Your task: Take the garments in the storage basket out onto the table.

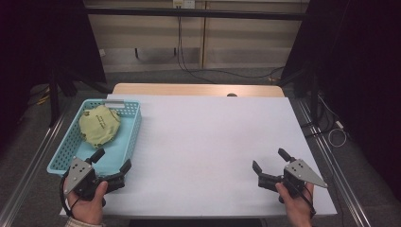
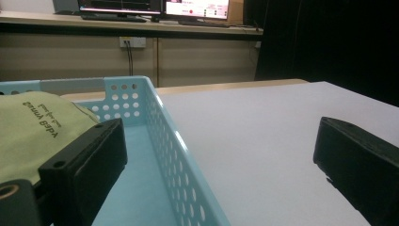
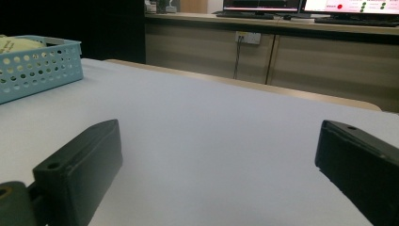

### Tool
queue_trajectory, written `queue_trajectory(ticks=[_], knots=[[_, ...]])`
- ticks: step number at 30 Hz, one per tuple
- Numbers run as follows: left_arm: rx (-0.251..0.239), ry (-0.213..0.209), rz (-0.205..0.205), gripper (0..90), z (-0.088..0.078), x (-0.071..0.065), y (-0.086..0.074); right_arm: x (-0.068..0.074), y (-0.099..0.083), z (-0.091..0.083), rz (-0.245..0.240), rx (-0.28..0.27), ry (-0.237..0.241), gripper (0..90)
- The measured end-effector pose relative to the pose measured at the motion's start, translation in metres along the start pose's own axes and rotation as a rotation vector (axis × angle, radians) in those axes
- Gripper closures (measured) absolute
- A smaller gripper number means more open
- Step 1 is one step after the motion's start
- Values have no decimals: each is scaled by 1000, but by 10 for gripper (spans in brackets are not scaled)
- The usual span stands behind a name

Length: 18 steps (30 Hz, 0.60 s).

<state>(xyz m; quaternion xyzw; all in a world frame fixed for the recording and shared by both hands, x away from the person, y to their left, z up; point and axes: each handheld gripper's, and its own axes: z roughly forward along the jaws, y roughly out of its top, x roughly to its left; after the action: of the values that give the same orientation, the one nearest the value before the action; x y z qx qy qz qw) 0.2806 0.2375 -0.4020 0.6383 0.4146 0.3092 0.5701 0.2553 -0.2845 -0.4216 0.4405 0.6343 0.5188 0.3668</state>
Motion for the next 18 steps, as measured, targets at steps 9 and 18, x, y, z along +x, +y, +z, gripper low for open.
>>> queue_trajectory(ticks=[9, 18], knots=[[6, -6, -12, 33, 0, 0, 1, -2, 0, 0, 7, -2, 3, 4], [6, -26, -38, 37, 0, 2, 2, -2, 0, 1, 9, 0, 10, 4]])
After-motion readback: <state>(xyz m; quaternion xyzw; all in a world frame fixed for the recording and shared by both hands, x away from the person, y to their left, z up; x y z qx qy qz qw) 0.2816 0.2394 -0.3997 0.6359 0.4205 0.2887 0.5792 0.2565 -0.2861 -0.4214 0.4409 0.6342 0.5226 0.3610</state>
